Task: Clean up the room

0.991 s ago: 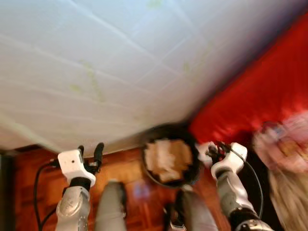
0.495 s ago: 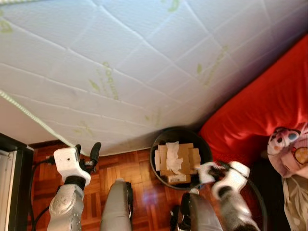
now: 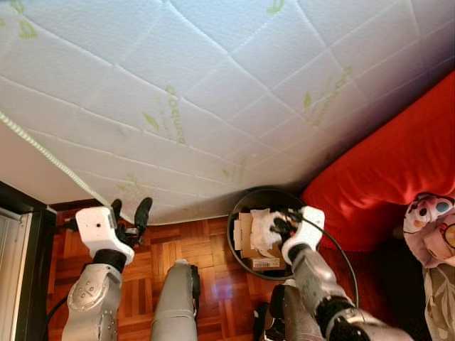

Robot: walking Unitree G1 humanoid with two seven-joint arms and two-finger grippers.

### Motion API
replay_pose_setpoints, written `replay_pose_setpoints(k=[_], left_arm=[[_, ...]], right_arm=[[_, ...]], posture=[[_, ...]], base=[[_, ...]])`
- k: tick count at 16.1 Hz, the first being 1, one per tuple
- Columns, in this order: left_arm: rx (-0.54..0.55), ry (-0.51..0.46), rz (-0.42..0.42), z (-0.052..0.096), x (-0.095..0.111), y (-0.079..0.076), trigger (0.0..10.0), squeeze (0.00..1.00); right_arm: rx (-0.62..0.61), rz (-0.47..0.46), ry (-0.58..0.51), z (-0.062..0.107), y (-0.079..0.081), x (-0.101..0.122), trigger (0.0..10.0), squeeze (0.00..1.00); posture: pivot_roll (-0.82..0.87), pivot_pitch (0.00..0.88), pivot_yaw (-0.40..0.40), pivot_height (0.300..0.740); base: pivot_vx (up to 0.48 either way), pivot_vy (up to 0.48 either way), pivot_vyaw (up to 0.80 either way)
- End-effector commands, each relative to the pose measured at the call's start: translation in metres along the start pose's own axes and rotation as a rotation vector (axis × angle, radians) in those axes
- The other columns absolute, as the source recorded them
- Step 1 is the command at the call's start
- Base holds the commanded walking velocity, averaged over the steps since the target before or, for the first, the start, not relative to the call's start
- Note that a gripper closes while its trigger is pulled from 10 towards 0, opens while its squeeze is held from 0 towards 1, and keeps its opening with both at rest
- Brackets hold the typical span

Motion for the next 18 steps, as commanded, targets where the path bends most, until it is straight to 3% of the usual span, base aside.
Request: replay_pose_setpoints(k=[1, 4, 5, 7, 18], left_arm=[[0.017, 0.034, 0.011, 0.009, -0.007, 0.002, 10.0, 0.00], [0.026, 0.058, 0.017, 0.018, -0.011, 0.002, 10.0, 0.00], [0.029, 0.063, 0.020, 0.019, -0.012, 0.002, 10.0, 0.00], [0.028, 0.066, 0.021, 0.017, -0.013, 0.001, 10.0, 0.00], [0.047, 0.080, 0.027, 0.020, -0.016, 0.003, 10.0, 0.00]], right_arm=[[-0.002, 0.007, 0.066, 0.005, 0.000, -0.021, 10.0, 0.00], [-0.004, 0.036, 0.068, 0.003, 0.002, -0.017, 10.0, 0.00], [-0.014, 0.036, 0.066, 0.003, 0.000, -0.015, 10.0, 0.10], [-0.011, 0.042, 0.065, 0.002, -0.001, -0.014, 10.0, 0.99], [0.010, 0.082, 0.093, 0.003, 0.002, -0.019, 10.0, 1.00]], posture=[[0.27, 0.383, -0.033, 0.642], [0.27, 0.390, -0.035, 0.642], [0.26, 0.388, -0.036, 0.642], [0.26, 0.390, -0.038, 0.642], [0.26, 0.390, -0.048, 0.642]], base=[[0.000, 0.000, 0.00], [0.000, 0.000, 0.00], [0.000, 0.000, 0.00], [0.000, 0.000, 0.00], [0.000, 0.000, 0.00]])
Point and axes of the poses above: a point about 5 cm out from each wrist's last joint towards the gripper, its own z axis pointing back from the gripper into the wrist, its own x axis along the axis of the wrist's last joint, y = z × x, the point moved 5 cm from there along -z, pointing out of the wrist towards the gripper, and after that the axes turned 10 degrees about z, right-handed, at the moved point
